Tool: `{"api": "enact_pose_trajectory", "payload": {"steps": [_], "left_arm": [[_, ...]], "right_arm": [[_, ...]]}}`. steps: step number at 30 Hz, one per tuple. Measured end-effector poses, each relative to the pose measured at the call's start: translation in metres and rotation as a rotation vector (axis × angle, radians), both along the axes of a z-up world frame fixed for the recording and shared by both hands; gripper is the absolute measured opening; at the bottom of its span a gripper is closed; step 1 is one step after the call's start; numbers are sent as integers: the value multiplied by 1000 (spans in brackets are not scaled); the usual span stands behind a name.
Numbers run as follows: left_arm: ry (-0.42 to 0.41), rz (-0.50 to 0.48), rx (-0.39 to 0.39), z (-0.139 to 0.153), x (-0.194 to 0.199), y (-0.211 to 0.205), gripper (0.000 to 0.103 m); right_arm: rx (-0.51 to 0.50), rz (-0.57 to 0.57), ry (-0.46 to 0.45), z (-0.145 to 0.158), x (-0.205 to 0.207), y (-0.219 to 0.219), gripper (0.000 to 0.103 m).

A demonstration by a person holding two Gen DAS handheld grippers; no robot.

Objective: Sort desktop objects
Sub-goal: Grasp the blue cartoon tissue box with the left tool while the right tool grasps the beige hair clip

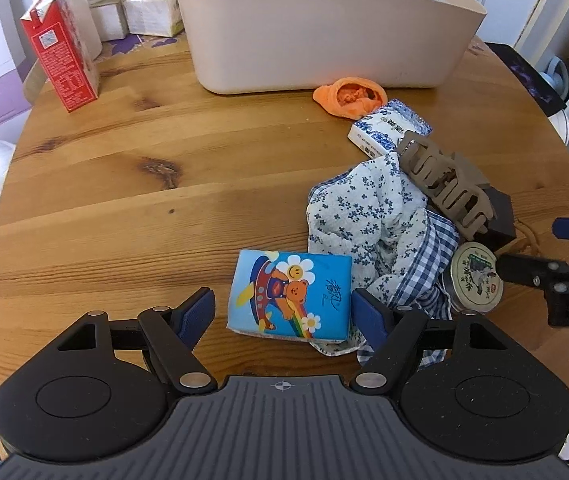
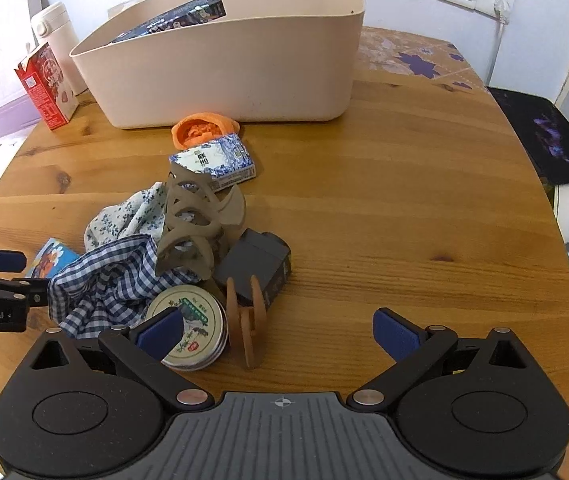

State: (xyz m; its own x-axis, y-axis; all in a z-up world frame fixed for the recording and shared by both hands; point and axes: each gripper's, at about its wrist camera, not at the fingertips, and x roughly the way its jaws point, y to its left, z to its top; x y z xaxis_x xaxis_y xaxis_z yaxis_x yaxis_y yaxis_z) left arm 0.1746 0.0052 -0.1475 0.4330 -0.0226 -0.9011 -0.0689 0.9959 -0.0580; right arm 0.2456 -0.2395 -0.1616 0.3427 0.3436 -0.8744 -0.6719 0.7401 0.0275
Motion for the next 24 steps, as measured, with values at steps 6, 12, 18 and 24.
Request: {"api": "enact_pose_trajectory", "payload": {"steps": [6,12,18,24], "left_arm": [[18,-4,-37,-8,5,6,66],[6,-4,-52,-9,5,10,65],[4,9,-51,-6,4,13,64],[-2,23,-68,1,0,14,64]], "right_arm": [[17,-28,3,-1,5,1,83],[54,-46,27,-6,5,-4,57],[65,-24,45,-8,4,-4,36],[71,10,30,-4,0,-5,24]]}}
